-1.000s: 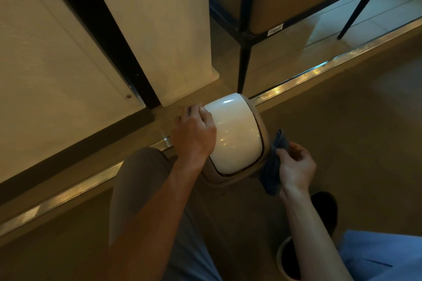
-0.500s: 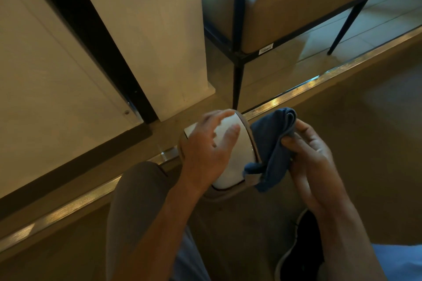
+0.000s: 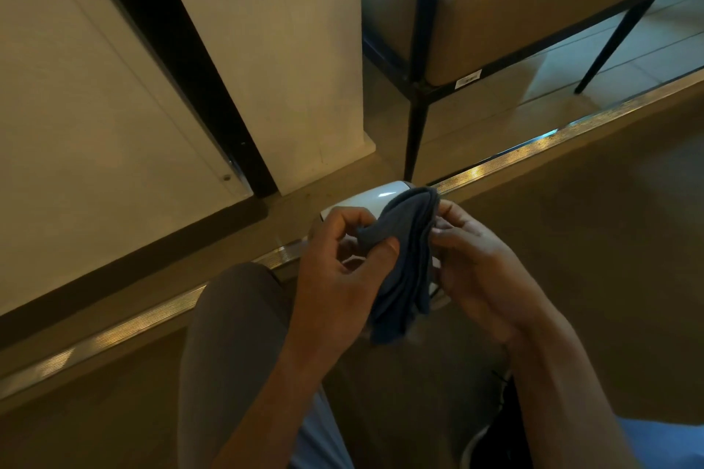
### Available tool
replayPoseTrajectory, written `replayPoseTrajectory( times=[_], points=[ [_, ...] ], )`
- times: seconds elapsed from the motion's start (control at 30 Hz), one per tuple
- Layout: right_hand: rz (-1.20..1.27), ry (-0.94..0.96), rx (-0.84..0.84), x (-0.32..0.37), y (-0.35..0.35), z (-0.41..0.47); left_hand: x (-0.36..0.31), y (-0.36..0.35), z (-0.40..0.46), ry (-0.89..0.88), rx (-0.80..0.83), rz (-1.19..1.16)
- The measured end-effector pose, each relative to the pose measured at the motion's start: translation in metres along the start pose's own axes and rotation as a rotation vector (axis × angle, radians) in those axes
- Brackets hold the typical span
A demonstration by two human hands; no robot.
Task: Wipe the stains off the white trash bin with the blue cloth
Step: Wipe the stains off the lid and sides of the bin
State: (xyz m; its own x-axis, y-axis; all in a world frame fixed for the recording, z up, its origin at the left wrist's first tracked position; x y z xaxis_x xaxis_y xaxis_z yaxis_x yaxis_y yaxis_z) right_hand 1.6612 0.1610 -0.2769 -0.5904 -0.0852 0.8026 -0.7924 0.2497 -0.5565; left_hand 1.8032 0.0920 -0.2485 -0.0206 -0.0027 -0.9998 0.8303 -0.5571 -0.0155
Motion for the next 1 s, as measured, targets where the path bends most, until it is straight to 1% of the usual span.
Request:
replayPoseTrajectory(
  times=[0.1, 0.17, 0.23, 0.3, 0.37, 0.43, 0.53, 0.6, 0.67, 0.73, 0.8, 0.87, 0.93, 1.0],
  points=[
    [-0.154, -0.005, 0.021, 0.012, -0.002, 0.012, -0.007, 0.017, 0.0, -0.028, -0.055, 0.011],
    [-0.305, 0.001, -0.017, 0.018, -0.002, 0.024, -0.009, 0.032, 0.0, -0.029, -0.096, 0.03],
    [-0.552, 0.068, -0.108, 0.023, -0.004, 0.039, -0.013, 0.049, 0.001, -0.058, -0.153, 0.06],
    [-0.841, 0.19, -0.181, 0.027, -0.012, 0.052, -0.016, 0.066, 0.001, -0.105, -0.236, 0.068],
    [-1.077, 0.291, -0.204, 0.026, -0.023, 0.065, -0.018, 0.083, 0.0, -0.164, -0.345, 0.115],
    [-1.22, 0.32, -0.202, 0.018, -0.029, 0.078, -0.015, 0.095, 0.001, -0.198, -0.444, 0.192],
    [-1.363, 0.251, -0.18, 0.002, -0.03, 0.09, 0.004, 0.098, 0.001, -0.164, -0.527, 0.34],
    [-1.493, 0.248, -0.19, -0.005, -0.029, 0.092, 0.024, 0.09, -0.004, -0.119, -0.529, 0.398],
    [-1.56, 0.269, -0.194, -0.009, -0.03, 0.092, 0.05, 0.075, -0.011, -0.007, -0.49, 0.351],
    [-1.615, 0.257, -0.188, -0.015, -0.032, 0.094, 0.073, 0.06, -0.024, 0.108, -0.46, 0.364],
    [-1.672, 0.225, -0.196, -0.023, -0.032, 0.095, 0.085, 0.045, -0.04, 0.122, -0.439, 0.391],
    [-1.7, 0.198, -0.216, -0.03, -0.034, 0.098, 0.093, 0.033, -0.056, 0.103, -0.427, 0.335],
    [-1.719, 0.177, -0.236, -0.035, -0.035, 0.1, 0.103, 0.025, -0.071, 0.129, -0.413, 0.298],
    [-1.749, 0.162, -0.268, -0.038, -0.034, 0.103, 0.112, 0.022, -0.078, 0.159, -0.434, 0.315]
  ],
)
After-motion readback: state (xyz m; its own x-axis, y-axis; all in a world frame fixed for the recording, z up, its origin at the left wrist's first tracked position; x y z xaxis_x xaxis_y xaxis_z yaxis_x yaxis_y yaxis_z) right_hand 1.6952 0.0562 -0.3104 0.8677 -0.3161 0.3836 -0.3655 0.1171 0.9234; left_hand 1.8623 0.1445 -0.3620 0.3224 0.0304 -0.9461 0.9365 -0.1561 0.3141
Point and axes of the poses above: each hand's wrist, its own z-axis towards the middle knuckle, its own y-axis out of the back of the hand, x = y × z, the point moved 7 cm from there along z, towards the middle knuckle, and after that the axes turned 3 degrees about -z, right-handed, at the moved point
